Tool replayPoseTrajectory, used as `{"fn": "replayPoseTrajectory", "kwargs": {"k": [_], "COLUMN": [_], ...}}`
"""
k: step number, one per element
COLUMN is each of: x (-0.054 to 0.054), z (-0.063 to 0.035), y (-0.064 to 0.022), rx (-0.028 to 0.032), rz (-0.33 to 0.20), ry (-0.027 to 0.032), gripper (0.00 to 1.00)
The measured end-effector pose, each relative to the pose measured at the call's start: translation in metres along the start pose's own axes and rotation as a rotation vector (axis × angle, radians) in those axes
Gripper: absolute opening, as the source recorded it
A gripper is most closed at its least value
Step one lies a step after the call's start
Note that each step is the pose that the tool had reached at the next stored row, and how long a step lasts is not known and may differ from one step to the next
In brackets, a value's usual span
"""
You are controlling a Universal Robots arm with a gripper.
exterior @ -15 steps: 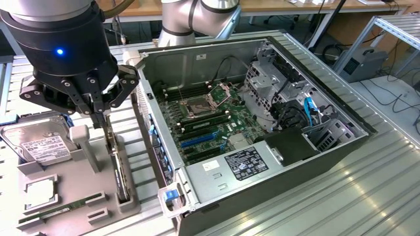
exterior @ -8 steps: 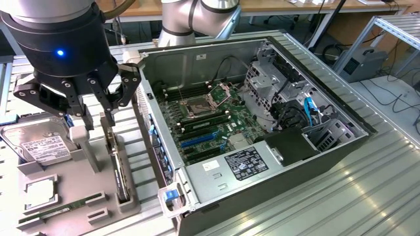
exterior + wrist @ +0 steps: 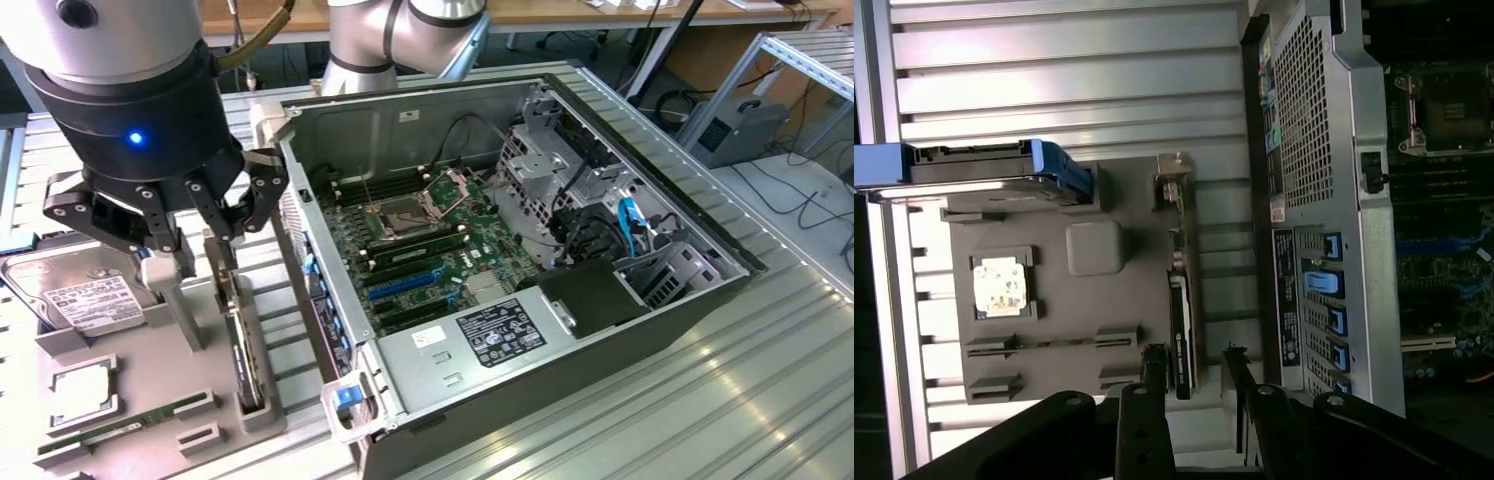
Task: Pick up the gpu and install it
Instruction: 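Pick up the gpu and move the gpu toward the slot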
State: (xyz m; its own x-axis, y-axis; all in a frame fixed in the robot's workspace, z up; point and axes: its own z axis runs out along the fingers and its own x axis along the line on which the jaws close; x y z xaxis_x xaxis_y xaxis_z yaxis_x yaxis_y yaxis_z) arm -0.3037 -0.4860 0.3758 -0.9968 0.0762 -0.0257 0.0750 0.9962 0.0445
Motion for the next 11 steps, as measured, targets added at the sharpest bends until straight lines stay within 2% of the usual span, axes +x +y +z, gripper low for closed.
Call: {"fn": "replayPoseTrajectory", "kwargs": {"k": [3,11], "x": [0.000,0.001], "z": [0.0102,0.0266], "y": [-0.0005,-0.0012], "rx": [-0.0001,0.0000], "rz": [0.000,0.000], "ry": [-0.0001,0.0000], "gripper": [0.36,0.36]}}
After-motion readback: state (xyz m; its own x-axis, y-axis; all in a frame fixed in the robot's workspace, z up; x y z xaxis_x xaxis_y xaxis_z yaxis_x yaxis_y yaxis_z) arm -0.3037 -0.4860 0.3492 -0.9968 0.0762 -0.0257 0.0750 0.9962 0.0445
